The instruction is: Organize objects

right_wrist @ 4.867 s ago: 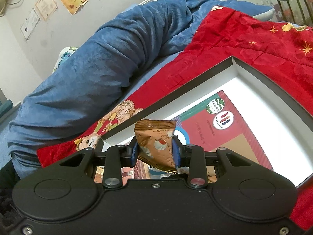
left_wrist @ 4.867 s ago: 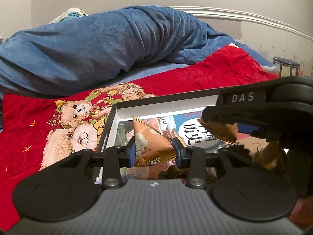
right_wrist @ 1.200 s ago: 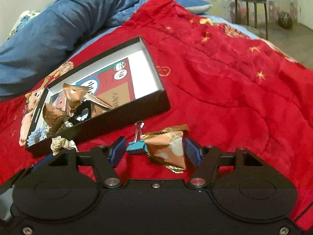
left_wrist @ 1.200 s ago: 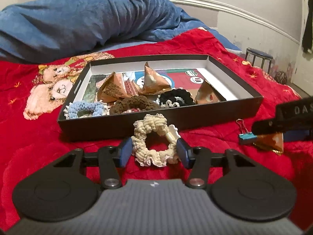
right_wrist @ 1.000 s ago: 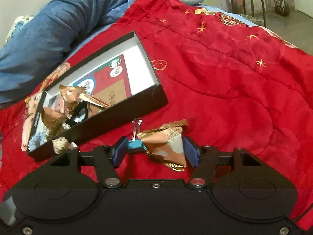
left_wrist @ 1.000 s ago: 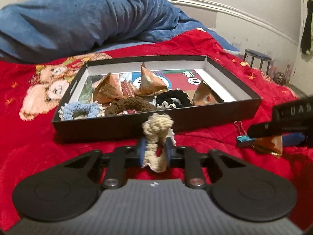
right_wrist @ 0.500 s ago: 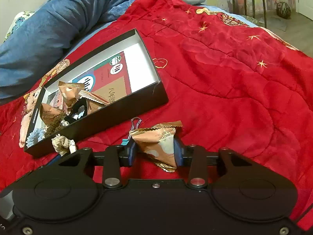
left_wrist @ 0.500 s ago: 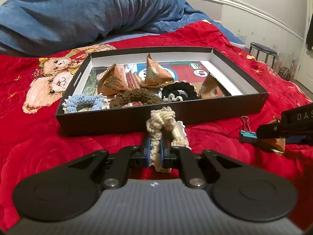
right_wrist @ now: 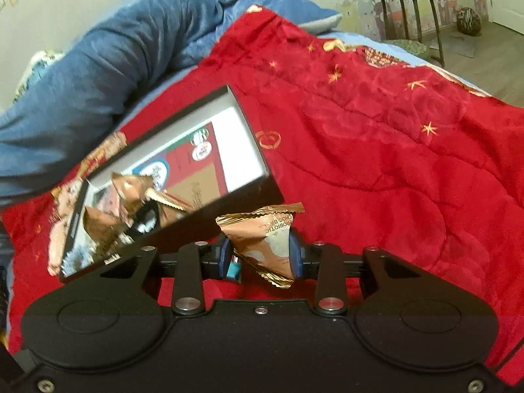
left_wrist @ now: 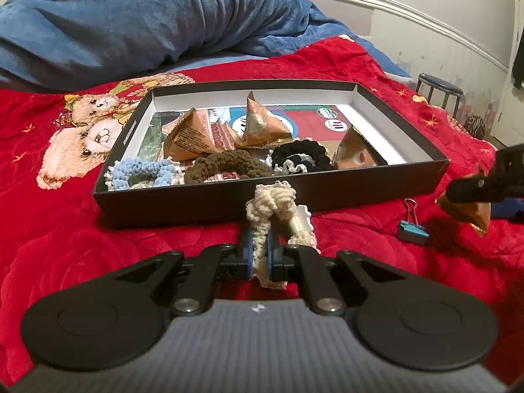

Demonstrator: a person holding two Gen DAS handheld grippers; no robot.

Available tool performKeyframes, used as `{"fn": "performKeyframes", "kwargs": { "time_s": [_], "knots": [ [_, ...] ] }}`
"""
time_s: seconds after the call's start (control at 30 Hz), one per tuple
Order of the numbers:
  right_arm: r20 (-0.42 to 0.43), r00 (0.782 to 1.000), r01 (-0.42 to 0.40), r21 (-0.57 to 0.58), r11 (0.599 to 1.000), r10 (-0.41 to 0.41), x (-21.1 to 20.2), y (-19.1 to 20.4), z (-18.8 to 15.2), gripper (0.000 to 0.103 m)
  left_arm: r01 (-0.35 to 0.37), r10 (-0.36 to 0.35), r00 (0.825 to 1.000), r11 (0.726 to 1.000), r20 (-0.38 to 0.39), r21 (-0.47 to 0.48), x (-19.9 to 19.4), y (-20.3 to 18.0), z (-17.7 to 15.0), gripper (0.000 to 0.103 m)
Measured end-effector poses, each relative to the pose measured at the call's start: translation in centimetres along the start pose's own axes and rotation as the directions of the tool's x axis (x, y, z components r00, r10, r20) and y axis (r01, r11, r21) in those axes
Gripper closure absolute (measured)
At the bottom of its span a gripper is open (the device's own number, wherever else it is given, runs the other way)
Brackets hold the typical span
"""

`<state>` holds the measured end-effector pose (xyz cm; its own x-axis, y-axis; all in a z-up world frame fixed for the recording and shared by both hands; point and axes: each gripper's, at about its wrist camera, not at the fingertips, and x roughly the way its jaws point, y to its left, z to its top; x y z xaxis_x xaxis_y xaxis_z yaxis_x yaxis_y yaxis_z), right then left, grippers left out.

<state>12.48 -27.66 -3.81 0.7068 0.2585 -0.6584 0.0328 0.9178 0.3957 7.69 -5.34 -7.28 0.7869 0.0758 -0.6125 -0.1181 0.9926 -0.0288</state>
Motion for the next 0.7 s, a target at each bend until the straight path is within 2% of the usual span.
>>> {"fn": "performKeyframes", "kwargs": {
  "time_s": [0.4, 0.47, 0.57, 0.7],
  "knots": [
    [0.061, 0.995, -0.075, 0.027, 0.997, 0.073, -0.8, 0.6, 0.9, 0.069, 0.009, -0.009, 1.0, 0.999, 0.016, -0.034, -0.8, 0.4, 0.4, 0.093],
    [0.069, 0.996, -0.064, 0.016, 0.998, 0.062, -0.9, 0.8, 1.1, 0.069, 0.033, -0.034, 0.999, 0.997, -0.011, -0.071, -0.8, 0.8, 0.7, 0.092],
    [0.078, 0.994, -0.084, 0.024, 0.996, 0.082, -1.1, 0.9, 1.3, 0.069, 0.07, -0.072, 0.997, 0.988, -0.01, -0.135, -1.5, 1.8, 1.1, 0.093],
    [0.106, 0.987, -0.127, 0.033, 0.991, 0.123, -1.7, 1.0, 2.1, 0.069, 0.063, -0.065, 0.998, 0.984, -0.009, -0.165, -1.8, 2.7, 1.6, 0.093]
  ]
}}
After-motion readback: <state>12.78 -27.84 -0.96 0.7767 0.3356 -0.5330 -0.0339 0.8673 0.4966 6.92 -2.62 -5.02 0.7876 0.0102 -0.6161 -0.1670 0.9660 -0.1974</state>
